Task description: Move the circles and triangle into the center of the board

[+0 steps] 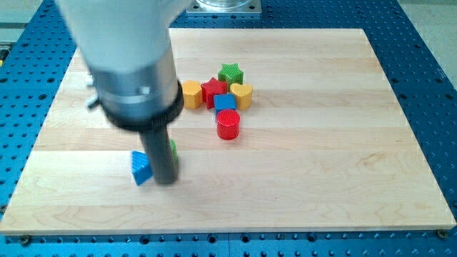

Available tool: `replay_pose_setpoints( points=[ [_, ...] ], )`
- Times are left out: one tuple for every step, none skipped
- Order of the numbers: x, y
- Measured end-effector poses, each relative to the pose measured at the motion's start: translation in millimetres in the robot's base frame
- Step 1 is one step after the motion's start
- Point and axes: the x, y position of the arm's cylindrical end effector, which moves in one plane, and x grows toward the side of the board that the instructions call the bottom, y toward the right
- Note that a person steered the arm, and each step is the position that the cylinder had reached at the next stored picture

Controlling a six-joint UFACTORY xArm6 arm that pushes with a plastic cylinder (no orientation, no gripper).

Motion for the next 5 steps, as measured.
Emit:
replay_pose_setpoints(
  points=[
    [-17.3,6.9],
    [-19.7,-8.4],
    [-54.4,6.7],
    [-50.1,30.6],
    [69.9,19.6]
  ],
)
